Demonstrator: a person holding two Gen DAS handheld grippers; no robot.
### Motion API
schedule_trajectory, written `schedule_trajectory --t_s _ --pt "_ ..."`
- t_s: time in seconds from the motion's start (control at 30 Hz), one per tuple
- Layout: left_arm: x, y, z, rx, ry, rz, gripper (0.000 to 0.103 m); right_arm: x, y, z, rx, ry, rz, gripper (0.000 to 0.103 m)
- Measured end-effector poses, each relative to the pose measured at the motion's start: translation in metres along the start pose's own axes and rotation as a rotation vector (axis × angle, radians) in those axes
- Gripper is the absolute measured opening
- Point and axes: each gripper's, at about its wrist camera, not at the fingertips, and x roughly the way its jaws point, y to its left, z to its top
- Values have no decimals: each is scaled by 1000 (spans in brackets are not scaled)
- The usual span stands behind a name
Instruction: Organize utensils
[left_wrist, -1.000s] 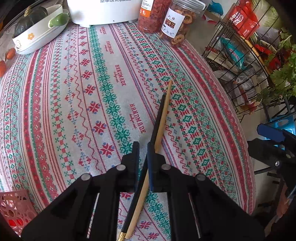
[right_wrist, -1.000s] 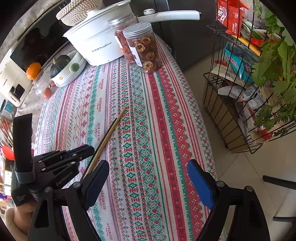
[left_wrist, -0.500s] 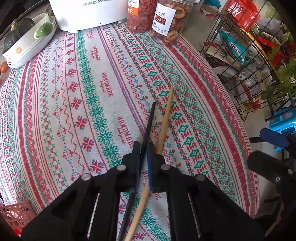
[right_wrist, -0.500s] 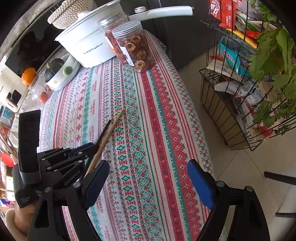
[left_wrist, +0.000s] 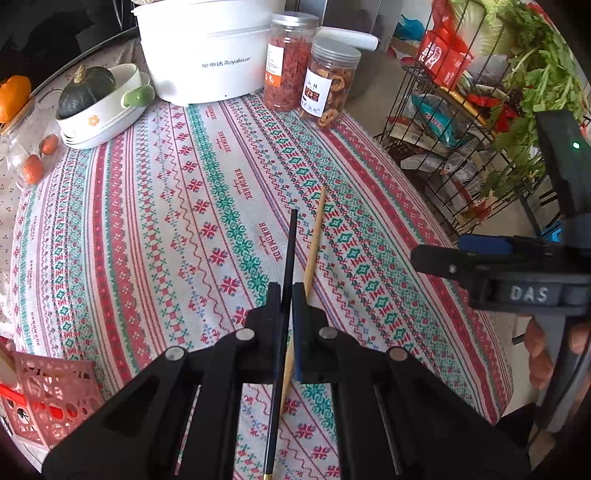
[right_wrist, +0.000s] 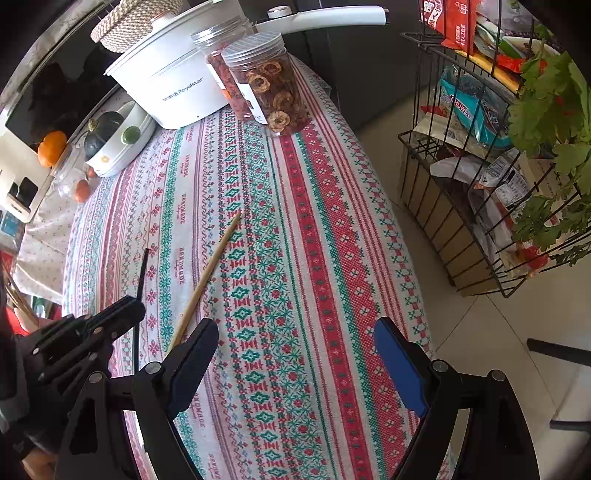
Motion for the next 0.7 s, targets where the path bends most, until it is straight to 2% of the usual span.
schedule_trajectory --t_s 0.17,0.37,0.5,0.57,0.67,0.7 --pt "-60 14 -36 29 -94 -21 6 8 19 2 5 0 50 87" --pt "-105 37 -76 -10 -189 -37 6 16 48 5 -22 -70 78 87" --pt "-117 50 -90 -41 -225 -38 6 35 69 7 -63 -76 56 85" --pt "-120 53 -95 -47 -233 -38 6 49 78 8 -73 -63 35 78" --pt "-126 60 -103 -57 -244 -39 4 69 87 9 -91 -45 -42 68" --pt "-127 62 -105 -63 -243 -42 4 71 91 9 -110 -69 -77 68"
